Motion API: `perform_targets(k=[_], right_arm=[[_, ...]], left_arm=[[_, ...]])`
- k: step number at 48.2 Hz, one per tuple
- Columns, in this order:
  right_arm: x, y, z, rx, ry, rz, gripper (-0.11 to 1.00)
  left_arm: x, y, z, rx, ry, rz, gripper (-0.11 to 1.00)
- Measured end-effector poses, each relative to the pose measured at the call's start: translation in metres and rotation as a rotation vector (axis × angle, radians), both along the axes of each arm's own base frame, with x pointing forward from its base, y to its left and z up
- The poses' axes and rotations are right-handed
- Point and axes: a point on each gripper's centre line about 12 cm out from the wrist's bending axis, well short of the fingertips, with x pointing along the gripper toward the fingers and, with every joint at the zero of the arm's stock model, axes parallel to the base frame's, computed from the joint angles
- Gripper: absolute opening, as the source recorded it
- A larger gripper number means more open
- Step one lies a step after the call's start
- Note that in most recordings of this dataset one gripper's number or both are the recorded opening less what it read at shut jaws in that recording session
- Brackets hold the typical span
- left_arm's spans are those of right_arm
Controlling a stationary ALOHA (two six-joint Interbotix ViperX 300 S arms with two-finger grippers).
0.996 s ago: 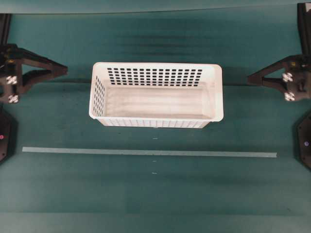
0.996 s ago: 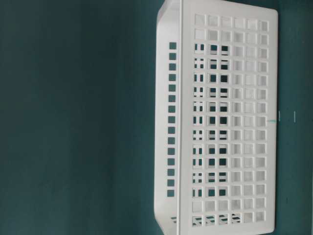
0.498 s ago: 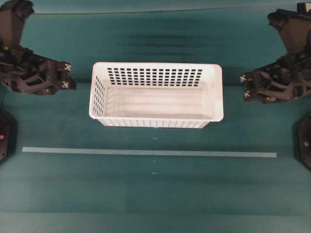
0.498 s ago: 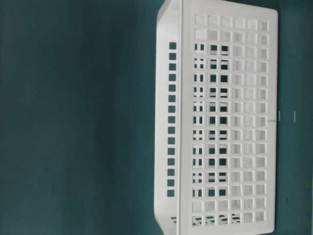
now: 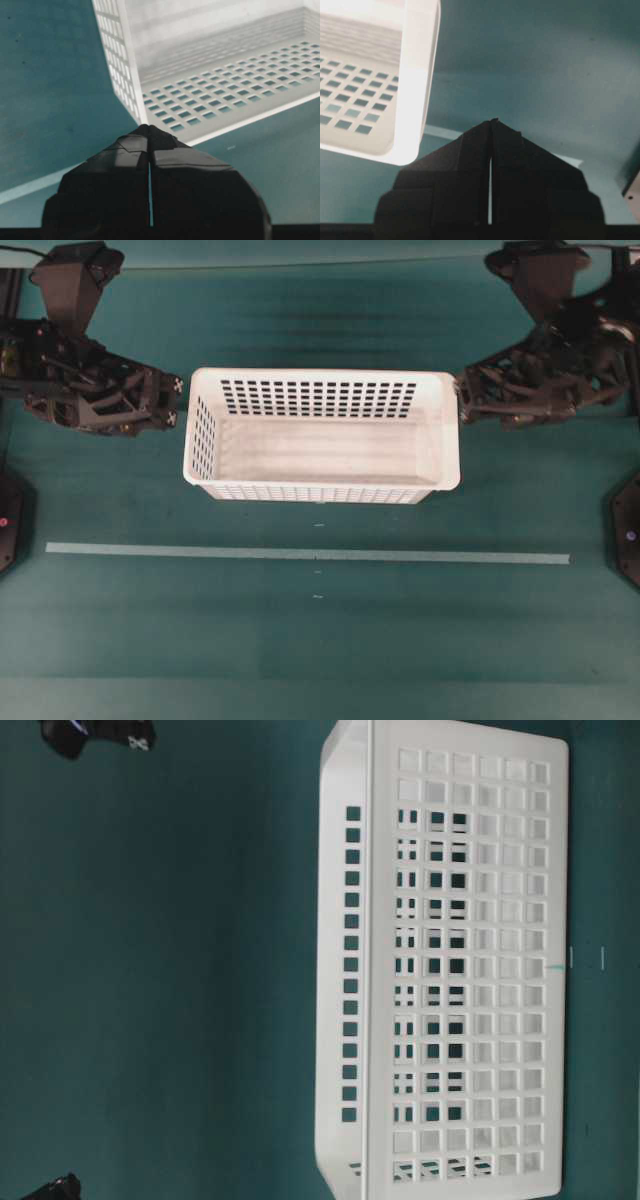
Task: Lift the white basket with both hands.
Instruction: 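Move left and right grippers over the basket's left and right rims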
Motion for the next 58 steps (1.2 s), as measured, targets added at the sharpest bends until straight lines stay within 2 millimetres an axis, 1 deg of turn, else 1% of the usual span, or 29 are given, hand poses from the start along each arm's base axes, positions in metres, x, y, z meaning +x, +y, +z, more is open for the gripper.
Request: perform_targets(k=[6, 10, 13, 16, 18, 21, 24, 28, 30, 31, 34, 38, 43, 51, 58], right_arm=[[0.001, 0.000, 0.000, 0.001, 0.004, 0.015, 0.06], [0.003, 0.000, 0.000, -0.001, -0.009, 0.015, 0.10], [0.005, -0.001, 0.001, -0.010, -0.030, 0.014, 0.15], [0.009, -0.003, 0.001, -0.020, -0.059, 0.010, 0.23], [0.011, -0.004, 0.001, -0.026, -0.076, 0.007, 0.31], [0.014, -0.005, 0.002, -0.035, -0.105, -0.002, 0.46], [0.017, -0.006, 0.001, -0.038, -0.118, -0.005, 0.63], [0.020, -0.007, -0.001, -0.038, -0.118, -0.007, 0.83], [0.021, -0.007, -0.004, -0.037, -0.115, -0.009, 0.91], [0.022, -0.008, -0.004, -0.036, -0.114, -0.010, 0.94], [0.025, -0.009, -0.007, -0.030, -0.105, -0.023, 0.98], [0.028, -0.010, -0.013, -0.020, -0.091, -0.052, 0.98], [0.032, -0.013, -0.020, -0.011, -0.081, -0.084, 0.97], [0.038, -0.015, -0.029, -0.009, -0.078, -0.093, 0.97], [0.039, -0.014, -0.045, 0.001, -0.053, -0.104, 0.97]], left_arm=[[-0.001, 0.000, 0.000, 0.000, 0.001, 0.000, 0.04], [-0.003, -0.001, 0.001, 0.002, -0.009, 0.001, 0.09], [-0.005, -0.001, 0.001, 0.004, -0.018, 0.001, 0.14], [-0.006, -0.002, 0.001, 0.007, -0.028, 0.001, 0.21], [-0.006, -0.002, 0.001, 0.009, -0.036, 0.000, 0.28], [-0.006, -0.002, 0.000, 0.010, -0.042, 0.000, 0.43], [-0.007, -0.002, -0.001, 0.009, -0.045, 0.000, 0.63], [-0.007, -0.002, -0.004, 0.005, -0.043, 0.008, 0.85], [-0.008, -0.002, -0.005, 0.004, -0.041, 0.010, 0.93], [-0.008, -0.002, -0.005, 0.002, -0.039, 0.010, 0.95], [-0.006, -0.002, -0.008, 0.001, -0.033, 0.010, 0.95], [-0.003, -0.001, -0.011, 0.000, -0.029, 0.010, 0.93], [0.006, 0.001, -0.019, -0.001, -0.031, 0.010, 0.93], [0.018, 0.005, -0.038, -0.011, 0.006, 0.011, 0.93], [0.029, 0.010, -0.055, -0.018, 0.031, 0.016, 0.93]])
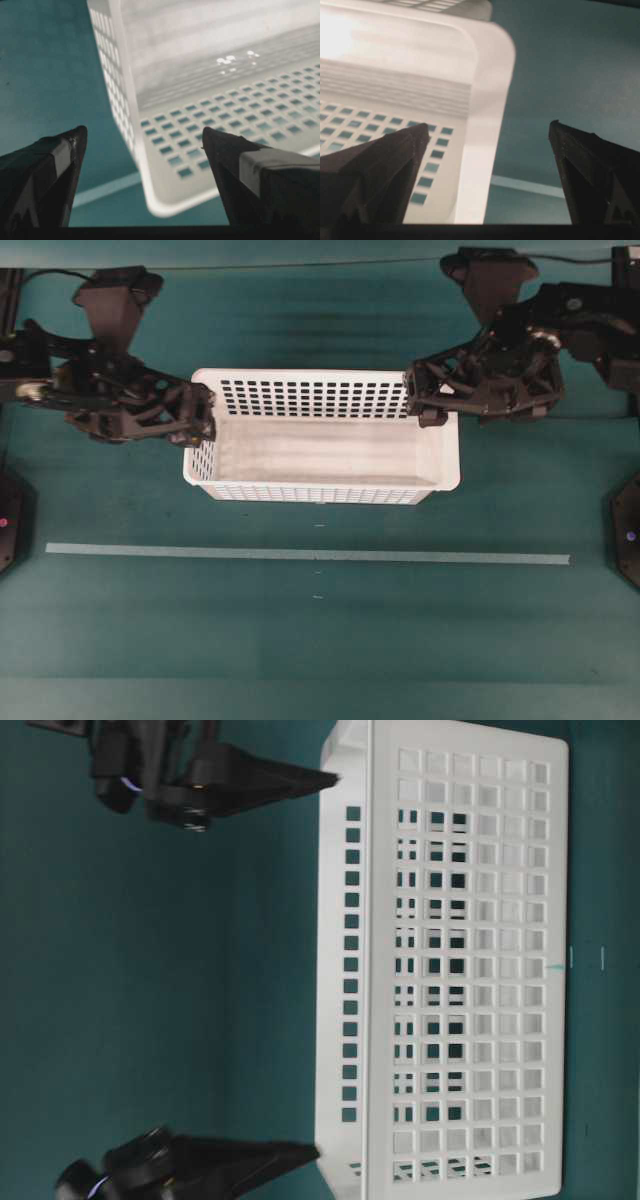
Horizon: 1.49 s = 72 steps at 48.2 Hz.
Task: Lift the white basket with both hands.
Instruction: 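Move left and right grippers over the basket's left and right rims, then lower both grippers and close them on the basket's end walls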
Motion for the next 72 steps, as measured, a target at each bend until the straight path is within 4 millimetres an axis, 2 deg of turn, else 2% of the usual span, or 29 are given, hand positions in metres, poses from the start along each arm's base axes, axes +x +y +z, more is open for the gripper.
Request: perform_targets(k=[10, 19, 27, 40, 44, 46, 49, 56, 59, 61, 65, 72], right_arm=[[0.007, 0.001, -0.035, 0.002, -0.010, -0.045, 0.97], [0.014, 0.003, -0.052, -0.010, -0.061, -0.074, 0.97], [0.016, 0.002, -0.060, -0.011, -0.060, -0.075, 0.97], [0.016, 0.003, -0.060, -0.009, -0.059, -0.078, 0.96], [0.016, 0.003, -0.060, -0.003, -0.060, -0.104, 0.93], [0.017, 0.003, -0.060, 0.001, -0.060, -0.115, 0.90], [0.017, 0.003, -0.061, 0.004, -0.059, -0.126, 0.79], [0.017, 0.004, -0.060, 0.012, -0.062, -0.140, 0.39], [0.016, 0.004, -0.061, 0.014, -0.056, -0.143, 0.23], [0.015, 0.004, -0.062, 0.015, -0.053, -0.143, 0.16], [0.015, 0.004, -0.062, 0.017, -0.054, -0.149, 0.15], [0.015, 0.004, -0.062, 0.017, -0.054, -0.147, 0.15]], left_arm=[[0.018, 0.005, -0.022, -0.001, -0.002, -0.001, 0.93], [0.021, 0.006, -0.047, -0.017, 0.059, -0.001, 0.93], [0.020, 0.005, -0.054, -0.023, 0.078, -0.003, 0.93], [0.022, 0.006, -0.054, -0.020, 0.061, -0.001, 0.91], [0.023, 0.006, -0.054, -0.018, 0.059, 0.000, 0.88], [0.023, 0.006, -0.054, -0.018, 0.059, 0.000, 0.85], [0.023, 0.006, -0.054, -0.018, 0.057, 0.000, 0.73], [0.023, 0.006, -0.054, -0.019, 0.057, 0.000, 0.31], [0.022, 0.008, -0.055, -0.018, 0.057, 0.004, 0.17], [0.022, 0.009, -0.055, -0.018, 0.056, 0.007, 0.10], [0.022, 0.009, -0.055, -0.019, 0.054, 0.010, 0.03], [0.022, 0.009, -0.055, -0.020, 0.053, 0.011, 0.02]])
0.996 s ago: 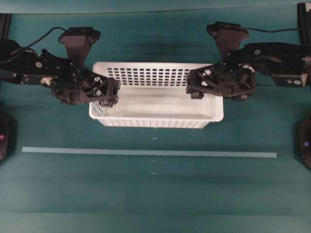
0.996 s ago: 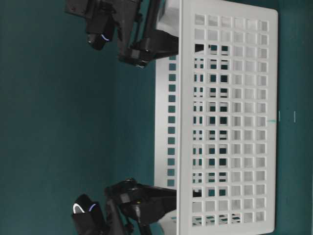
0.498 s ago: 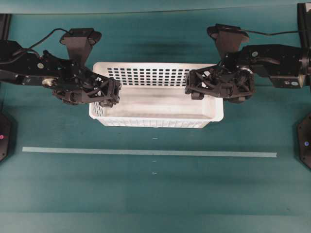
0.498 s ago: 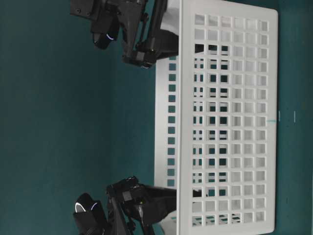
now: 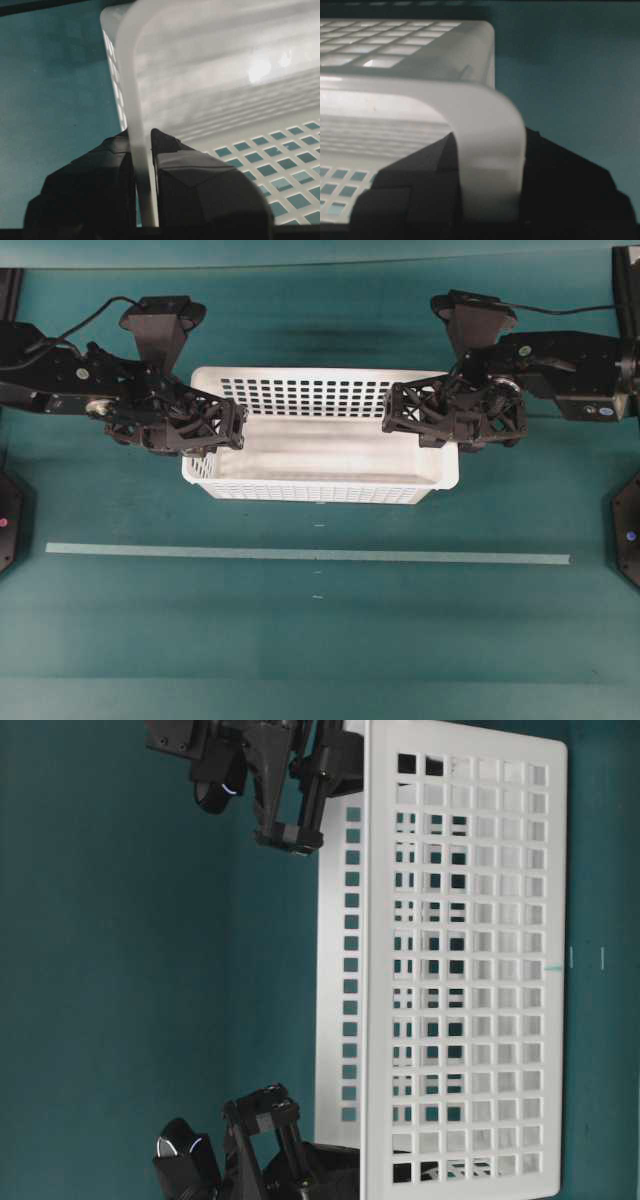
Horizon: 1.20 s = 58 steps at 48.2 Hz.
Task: Lift the white basket with both hands.
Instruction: 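Lower both grippers and close them on the basket's end walls, then lift the basket with both grippers and pull it toward the front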
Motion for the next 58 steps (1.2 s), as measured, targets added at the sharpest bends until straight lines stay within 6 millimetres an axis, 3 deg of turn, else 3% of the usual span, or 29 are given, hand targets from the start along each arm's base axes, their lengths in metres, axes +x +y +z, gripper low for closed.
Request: perform_targets(k=[13, 25, 45, 58], right_arm=[[-0.001, 0.000, 0.002, 0.002, -0.001, 0.000, 0.15], [-0.004, 0.003, 0.022, 0.001, -0.010, 0.004, 0.15], [-0.005, 0.004, 0.023, 0.002, -0.009, 0.009, 0.15], [-0.003, 0.019, 0.022, 0.008, 0.001, 0.045, 0.15]], left_arm=[[0.000, 0.000, 0.001, 0.001, -0.001, 0.001, 0.02], [-0.003, -0.001, 0.016, 0.003, -0.026, 0.010, 0.01], [-0.004, -0.002, 0.019, -0.007, -0.033, 0.029, 0.01], [-0.001, -0.021, 0.020, -0.028, -0.033, 0.011, 0.01]])
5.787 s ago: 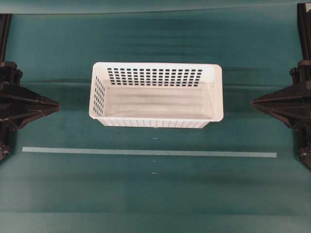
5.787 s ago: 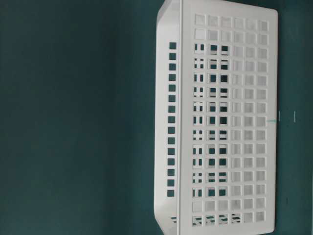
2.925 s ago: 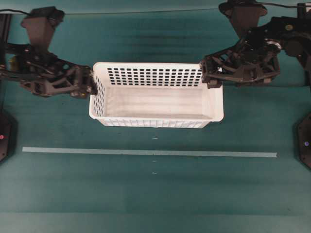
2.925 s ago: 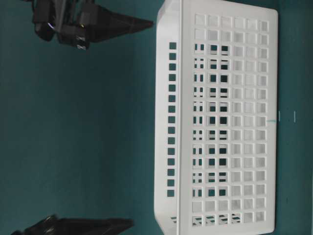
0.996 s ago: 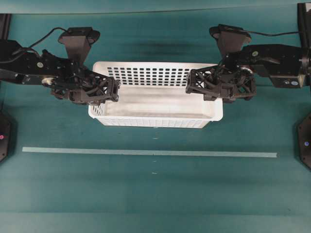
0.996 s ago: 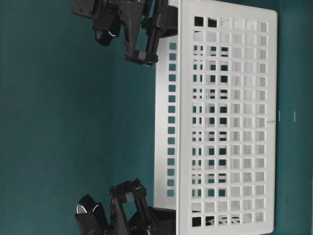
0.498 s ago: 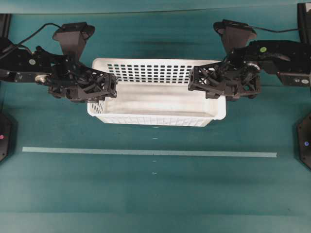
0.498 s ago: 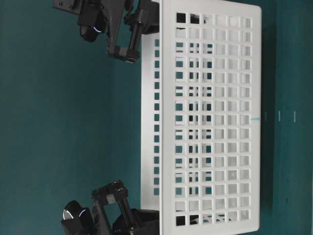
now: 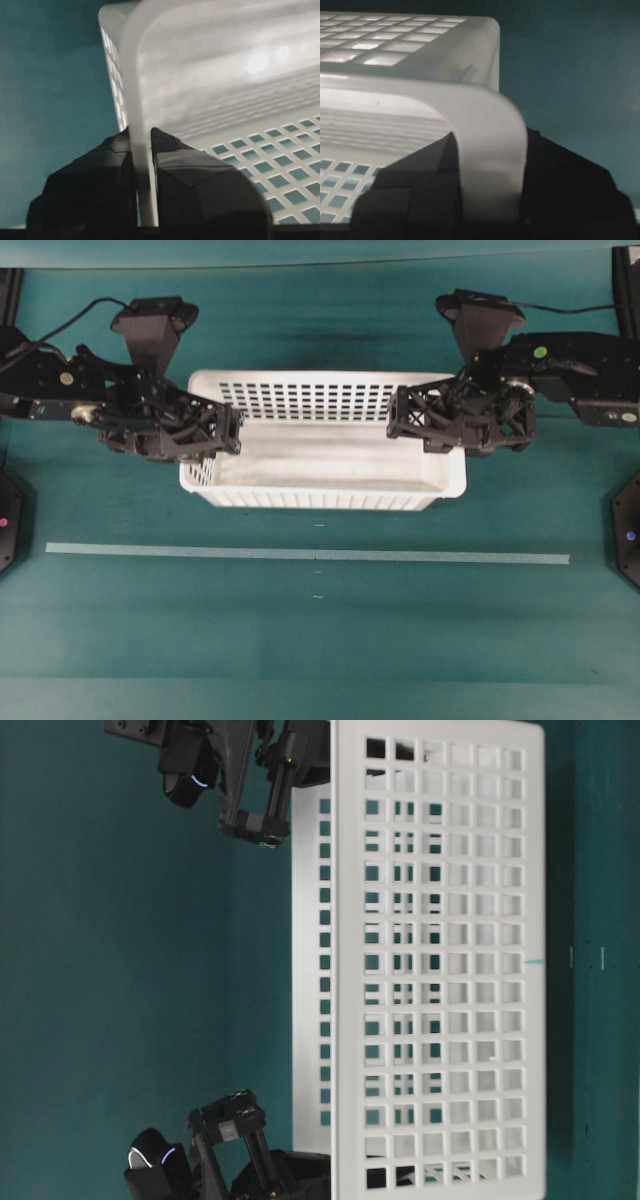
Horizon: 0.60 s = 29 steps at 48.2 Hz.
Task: Lift the white basket with both hands.
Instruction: 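Lift the basket with both grippers and pull it toward the front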
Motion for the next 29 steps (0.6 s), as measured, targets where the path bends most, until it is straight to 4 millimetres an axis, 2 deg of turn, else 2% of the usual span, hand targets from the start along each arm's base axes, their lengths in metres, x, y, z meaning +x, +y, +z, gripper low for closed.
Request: perform_targets(k=[10, 29], right_arm=[[0.002, 0.018, -0.001, 0.014, 0.006, 0.006, 0.15], [-0.003, 0.055, -0.006, 0.042, -0.001, -0.004, 0.15]], left_arm=[[0.000, -0.023, 0.000, -0.033, 0.002, -0.006, 0.01], [0.001, -0.046, 0.002, -0.052, -0.006, -0.040, 0.01]])
